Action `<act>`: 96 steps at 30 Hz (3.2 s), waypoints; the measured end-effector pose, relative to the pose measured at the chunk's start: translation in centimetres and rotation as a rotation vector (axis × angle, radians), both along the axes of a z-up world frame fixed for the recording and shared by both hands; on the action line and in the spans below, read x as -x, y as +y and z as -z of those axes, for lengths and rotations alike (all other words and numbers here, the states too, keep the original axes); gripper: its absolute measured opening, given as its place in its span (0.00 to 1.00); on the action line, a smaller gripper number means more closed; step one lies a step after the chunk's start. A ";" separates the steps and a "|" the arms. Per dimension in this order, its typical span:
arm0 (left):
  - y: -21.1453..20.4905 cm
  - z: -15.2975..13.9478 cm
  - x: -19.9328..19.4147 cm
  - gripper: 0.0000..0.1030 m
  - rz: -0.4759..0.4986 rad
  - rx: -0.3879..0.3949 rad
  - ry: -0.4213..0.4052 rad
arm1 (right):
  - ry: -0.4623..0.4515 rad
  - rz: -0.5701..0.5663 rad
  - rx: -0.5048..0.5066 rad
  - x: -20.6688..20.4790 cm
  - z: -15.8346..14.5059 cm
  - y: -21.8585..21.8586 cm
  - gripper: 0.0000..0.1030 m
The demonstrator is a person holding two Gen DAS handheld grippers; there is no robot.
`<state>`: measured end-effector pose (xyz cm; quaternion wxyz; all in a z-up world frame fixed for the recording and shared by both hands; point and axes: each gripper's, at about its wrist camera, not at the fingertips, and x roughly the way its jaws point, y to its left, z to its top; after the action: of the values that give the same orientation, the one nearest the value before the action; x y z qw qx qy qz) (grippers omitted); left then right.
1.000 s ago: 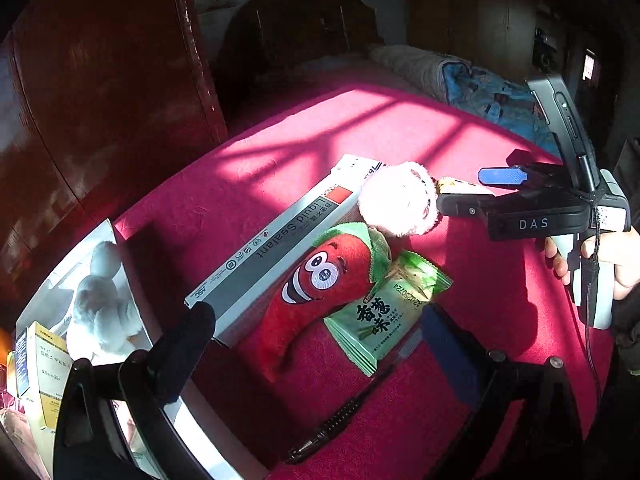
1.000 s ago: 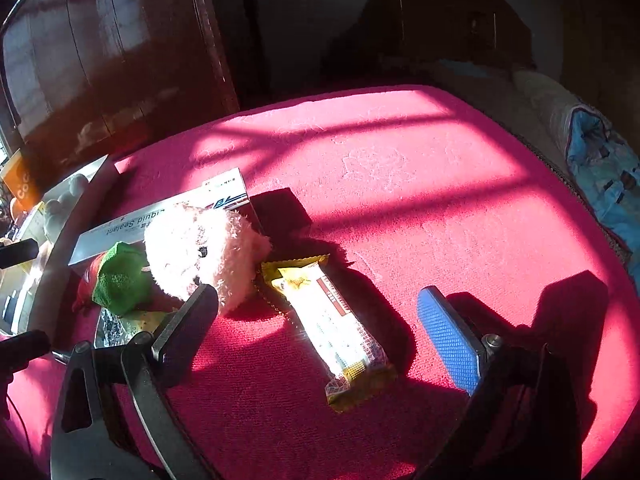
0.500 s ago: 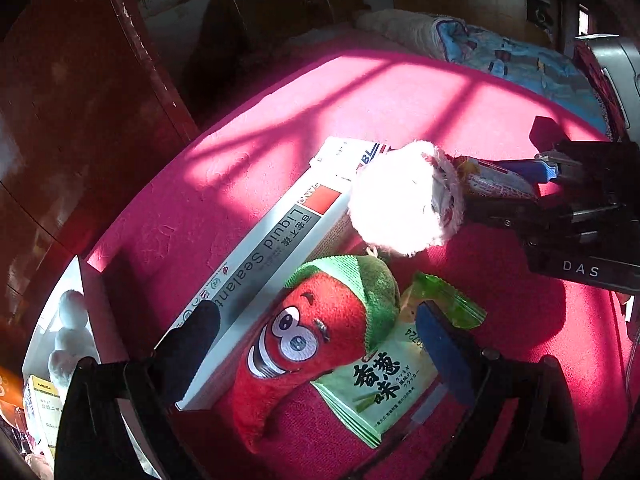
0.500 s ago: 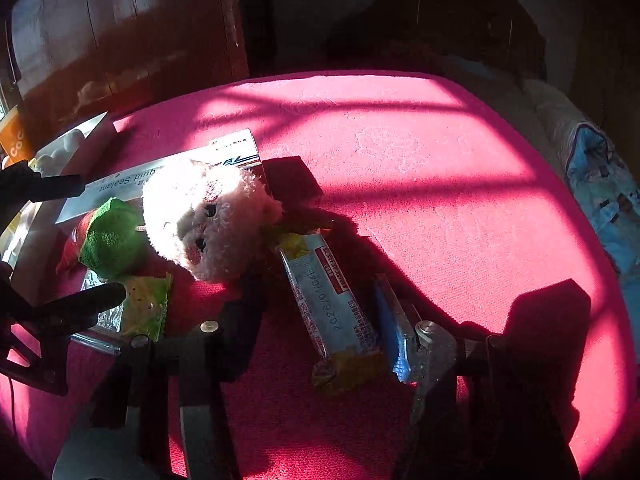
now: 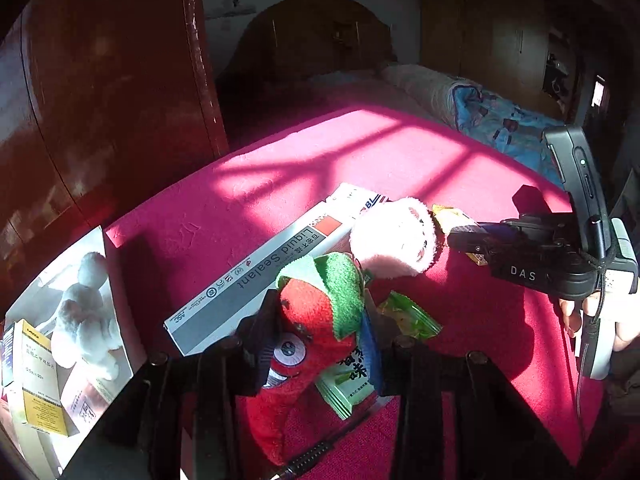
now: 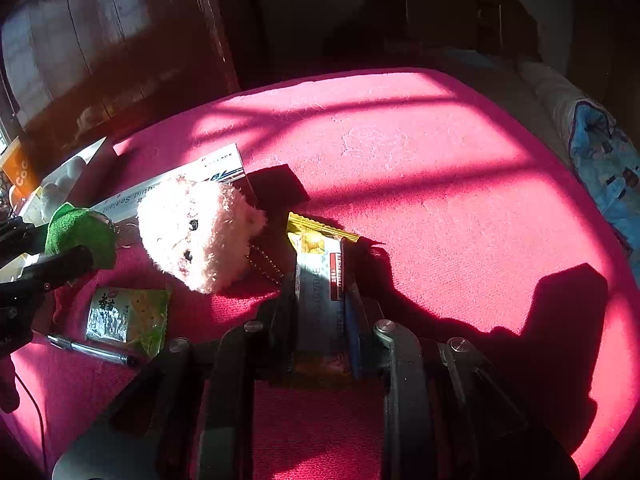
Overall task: Organize objects
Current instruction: 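Grasp the red chili plush with the left gripper while the right gripper grasps the yellow snack bar, then carry the red chili plush with the left gripper while the right gripper carries the snack bar to the tray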
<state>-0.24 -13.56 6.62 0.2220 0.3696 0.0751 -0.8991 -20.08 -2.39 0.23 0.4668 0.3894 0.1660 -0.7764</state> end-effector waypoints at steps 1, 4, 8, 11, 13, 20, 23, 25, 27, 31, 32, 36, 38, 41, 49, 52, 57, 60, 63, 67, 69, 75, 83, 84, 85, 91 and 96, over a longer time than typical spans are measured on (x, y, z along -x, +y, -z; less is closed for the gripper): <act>0.4 -0.5 -0.7 0.36 -0.013 -0.004 0.022 | -0.001 0.013 0.008 0.2 -0.1 0.2 0.20; 1.3 -1.9 -2.8 0.36 -0.042 -0.020 0.089 | 0.004 0.058 0.062 0.5 -0.7 1.4 0.20; 1.9 -3.0 -4.1 0.36 -0.049 -0.025 0.124 | 0.002 0.100 0.108 0.2 -1.3 2.7 0.20; 2.1 -3.3 -4.3 0.36 -0.048 -0.028 0.137 | -0.043 0.131 0.130 0.0 -1.4 3.7 0.20; 2.4 -3.4 -4.4 0.36 -0.043 -0.025 0.141 | -0.066 0.143 0.159 -0.1 -2.0 4.5 0.20; 3.3 -3.4 -5.4 0.36 -0.038 -0.021 0.155 | -0.032 0.128 0.240 -2.3 -5.4 5.5 0.20; 3.3 -3.7 -5.9 0.36 -0.045 -0.018 0.163 | -0.029 0.118 0.262 -3.1 -6.3 5.5 0.20; 3.3 -4.0 -6.3 0.36 -0.051 -0.016 0.173 | -0.021 0.110 0.270 -3.7 -6.8 5.5 0.20; 3.1 -4.2 -6.7 0.36 -0.058 -0.014 0.182 | -0.016 0.102 0.276 -4.1 -7.2 5.5 0.20; 2.9 -4.6 -7.6 0.36 -0.072 -0.013 0.201 | -0.007 0.084 0.280 -4.9 -7.8 5.3 0.20; 2.8 -4.7 -7.8 0.36 -0.076 -0.012 0.205 | -0.006 0.080 0.280 -5.1 -7.9 5.2 0.20; 2.5 -5.0 -8.8 0.36 -0.092 -0.011 0.220 | -0.005 0.058 0.281 -6.1 -8.3 4.9 0.20; 2.4 -5.2 -9.3 0.36 -0.099 -0.012 0.228 | -0.004 0.048 0.280 -6.6 -8.5 4.7 0.20; 2.3 -5.5 -10.1 0.37 -0.111 -0.016 0.241 | -0.002 0.034 0.278 -7.3 -8.8 4.4 0.20; 1.7 -5.8 -11.9 0.37 -0.147 -0.023 0.273 | 0.014 0.000 0.277 -9.2 -9.3 3.5 0.20; 1.5 -5.9 -12.6 0.37 -0.167 -0.024 0.282 | 0.016 -0.012 0.275 -9.9 -9.4 3.1 0.20; 1.0 -6.1 -14.0 0.37 -0.198 -0.028 0.301 | 0.019 -0.035 0.266 -10.9 -9.4 2.3 0.20; 0.6 -6.1 -14.8 0.37 -0.216 -0.031 0.310 | 0.020 -0.049 0.261 -11.5 -9.3 2.0 0.20; 0.2 -6.2 -15.6 0.37 -0.234 -0.034 0.320 | 0.023 -0.057 0.258 -12.0 -9.4 1.8 0.20; -0.3 -6.1 -16.6 0.37 -0.257 -0.038 0.333 | 0.029 -0.072 0.254 -12.7 -9.5 1.3 0.20; -0.5 -6.0 -17.2 0.37 -0.270 -0.039 0.338 | 0.032 -0.082 0.251 -13.1 -9.6 1.1 0.20; -1.7 -5.9 -19.2 0.37 -0.316 -0.045 0.356 | 0.037 -0.112 0.240 -14.5 -9.6 0.0 0.20; -3.6 -5.8 -22.1 0.37 -0.400 -0.050 0.379 | 0.052 -0.161 0.236 -16.7 -10.1 -2.0 0.20; -3.8 -5.7 -22.5 0.37 -0.412 -0.050 0.381 | 0.054 -0.171 0.235 -17.1 -10.2 -2.4 0.20; -4.1 -5.7 -22.9 0.37 -0.425 -0.047 0.382 | 0.056 -0.182 0.235 -17.5 -10.4 -2.8 0.20; -5.6 -5.7 -25.4 0.37 -0.506 -0.022 0.385 | 0.072 -0.248 0.233 -19.9 -11.1 -5.4 0.20; -7.0 -5.9 -27.2 0.37 -0.575 0.023 0.364 | 0.075 -0.300 0.231 -21.8 -11.5 -7.7 0.20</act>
<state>26.99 -20.58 12.56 0.4534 0.1642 0.2044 -0.8519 1.68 -10.08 11.75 0.6124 0.2749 0.1491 -0.7261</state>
